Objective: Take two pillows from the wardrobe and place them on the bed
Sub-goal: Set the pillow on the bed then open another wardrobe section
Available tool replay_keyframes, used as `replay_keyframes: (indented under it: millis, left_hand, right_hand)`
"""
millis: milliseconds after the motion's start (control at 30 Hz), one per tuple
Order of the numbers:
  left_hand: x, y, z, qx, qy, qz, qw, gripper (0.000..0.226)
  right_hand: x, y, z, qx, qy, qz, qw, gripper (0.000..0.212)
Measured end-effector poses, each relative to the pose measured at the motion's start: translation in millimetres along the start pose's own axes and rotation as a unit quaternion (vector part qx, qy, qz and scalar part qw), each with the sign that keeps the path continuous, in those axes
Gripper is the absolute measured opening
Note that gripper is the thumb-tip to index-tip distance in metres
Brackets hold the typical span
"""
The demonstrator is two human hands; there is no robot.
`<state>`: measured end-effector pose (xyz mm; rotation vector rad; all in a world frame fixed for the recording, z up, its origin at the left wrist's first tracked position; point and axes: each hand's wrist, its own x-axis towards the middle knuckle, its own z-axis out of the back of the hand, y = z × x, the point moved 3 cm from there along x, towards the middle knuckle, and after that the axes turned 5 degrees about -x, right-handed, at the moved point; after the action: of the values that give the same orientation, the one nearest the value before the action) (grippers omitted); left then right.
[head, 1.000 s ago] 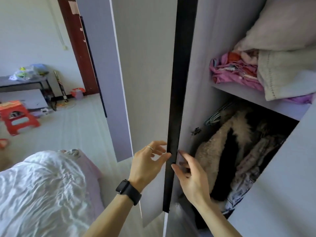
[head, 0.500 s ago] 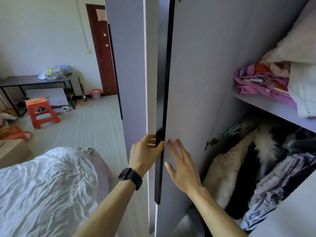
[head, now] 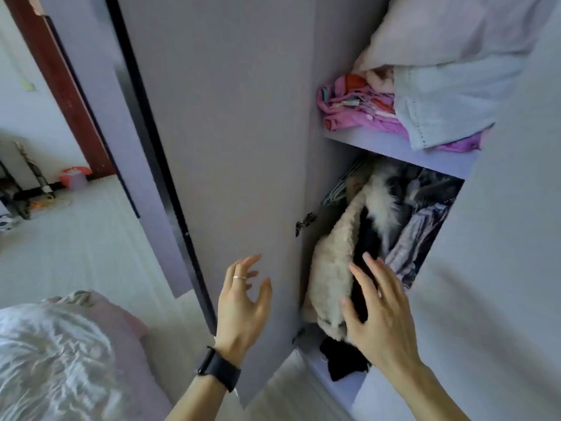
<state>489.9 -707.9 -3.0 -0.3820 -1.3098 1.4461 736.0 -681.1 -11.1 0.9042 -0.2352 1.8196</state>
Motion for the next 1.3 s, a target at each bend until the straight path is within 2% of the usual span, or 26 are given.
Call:
replay_keyframes:
  millis: [100,200,333,500,600,700,767,867,1033,1100,1167,1300]
  left_hand:
    - [-0.5,-19.1,-67.8,-0.009,0.134,-0.027,0.991,0.037]
    - [7.4,-49.2,-131.2,-0.047,0.246,-0.046,0.967,0.036]
    - [25.8,-96.0,-200.0,-0.105,0.352,-0.075,0.927,0.042]
    - [54.2,-143.8,-244.9,-0.162,0.402,-0.097,0.896,0.043]
    - [69.9,-162.1,-256.3,-0.194,0.392,-0.103,0.893,0.033]
    - [80.7,-173.7,-263.1,-0.214,0.384,-0.099,0.893,0.036]
    - [85.5,-178.1,-265.8,-0.201,0.394,-0.107,0.89,0.039]
    - [90.0,-179.8,-267.0,-0.187,0.415,-0.11,0.884,0.032]
    - [91.9,-175.6,-256.7,-0.237,0.419,-0.074,0.874,0.028]
    - [90.7,-170.1,-248.9,-0.275,0.449,-0.039,0.849,0.027]
    - [87.5,-165.3,-235.7,-0.308,0.5,-0.006,0.809,0.027]
    - [79.2,-162.5,-195.7,-0.327,0.61,-0.014,0.722,0.031]
  right_hand:
    - [-12.3,-36.0,37.6,-0.071,-0.049,-0.05,0.995,0.048]
    - [-15.8,-61.8,75.1,-0.159,-0.095,-0.098,0.978,0.047]
    - [-9.5,-91.4,113.5,-0.248,-0.12,-0.174,0.945,0.056]
    - [9.7,-119.2,132.9,-0.312,-0.146,-0.248,0.905,0.072]
    - [17.8,-129.7,130.7,-0.345,-0.139,-0.284,0.884,0.078]
    - [18.5,-133.2,124.2,-0.361,-0.112,-0.316,0.87,0.085]
    - [18.1,-132.4,122.4,-0.366,-0.104,-0.332,0.863,0.085]
    - [18.5,-129.1,124.3,-0.367,-0.101,-0.344,0.858,0.085]
    - [15.7,-112.1,131.3,-0.332,-0.055,-0.367,0.867,0.09]
    - [11.8,-99.3,133.2,-0.295,-0.038,-0.383,0.874,0.092]
    - [4.1,-79.4,131.9,-0.249,-0.035,-0.385,0.888,0.092]
    - [-26.9,-31.6,111.2,-0.164,-0.003,-0.395,0.904,0.096]
